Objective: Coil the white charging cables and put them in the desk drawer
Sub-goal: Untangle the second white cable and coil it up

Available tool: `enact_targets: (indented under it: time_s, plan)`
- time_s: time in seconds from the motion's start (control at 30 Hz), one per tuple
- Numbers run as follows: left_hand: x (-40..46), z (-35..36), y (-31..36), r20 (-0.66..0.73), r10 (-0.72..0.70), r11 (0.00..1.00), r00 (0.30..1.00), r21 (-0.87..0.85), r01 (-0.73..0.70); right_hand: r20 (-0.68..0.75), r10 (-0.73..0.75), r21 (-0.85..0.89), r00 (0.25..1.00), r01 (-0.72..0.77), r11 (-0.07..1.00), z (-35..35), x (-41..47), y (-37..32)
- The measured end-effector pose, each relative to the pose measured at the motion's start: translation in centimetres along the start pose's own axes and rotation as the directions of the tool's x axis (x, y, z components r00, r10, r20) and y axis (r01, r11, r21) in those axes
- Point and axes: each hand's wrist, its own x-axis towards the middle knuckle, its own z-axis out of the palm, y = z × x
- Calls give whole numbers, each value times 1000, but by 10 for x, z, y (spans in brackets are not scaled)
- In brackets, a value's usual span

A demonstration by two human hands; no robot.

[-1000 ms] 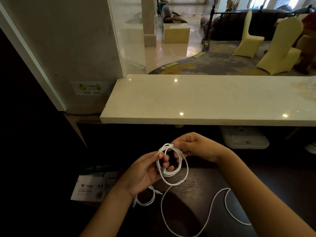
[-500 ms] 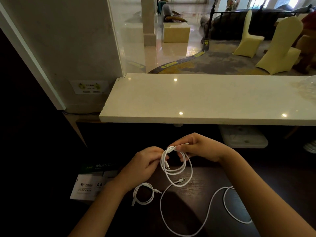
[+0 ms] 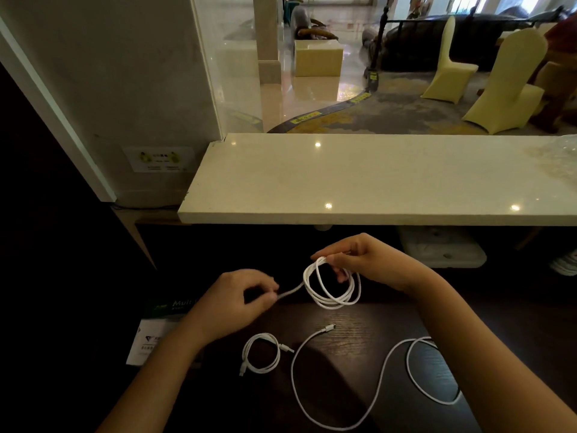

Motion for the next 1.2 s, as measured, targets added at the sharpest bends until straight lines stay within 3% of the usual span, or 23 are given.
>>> enact_targets:
  time_s: [0.07, 0.13, 0.2, 0.37, 0.47, 0.53, 0.67, 0.73, 0.97, 1.1, 1.2]
  plan:
    - [7, 3, 8, 42, -178, 931, 983, -318, 182, 13, -31, -89, 999, 32, 996, 7, 4, -5]
    - [19, 10, 22, 173, -276, 797, 945, -508, 326, 22, -72, -148, 997, 74, 986, 16, 7, -12]
    - [26, 20, 34, 267, -234, 786, 935, -514, 343, 27, -127, -165, 992, 130, 978, 23, 7, -17]
    - [29, 29, 41, 162, -228, 852, 960, -444, 277, -15, -118, -130, 993, 115, 985, 22, 4, -16]
    - [26, 26, 42, 209, -223, 827, 952, -476, 298, -25, -54, 11, 998, 54, 998, 17, 1, -10]
    - [23, 24, 42, 303, -207, 692, 930, -627, 358, -32, -21, 108, 999, 25, 994, 17, 0, -7]
    - [16, 26, 34, 413, -129, 226, 902, -873, 432, -64, -13, 272, 998, 30, 962, 21, 3, -5]
    - [16, 29, 31, 435, -88, 105, 896, -890, 443, -89, -13, 306, 996, 40, 951, 22, 5, -5]
    - [18, 30, 32, 426, -173, 102, 888, -889, 446, -170, -24, 336, 985, 81, 939, 30, 12, -4]
    - [20, 30, 32, 435, -215, 237, 875, -846, 478, -161, -70, 47, 985, 78, 996, 33, 13, -1]
    - [18, 32, 30, 490, -217, 178, 844, -831, 528, -129, -118, -170, 985, 95, 981, 34, 13, 0]
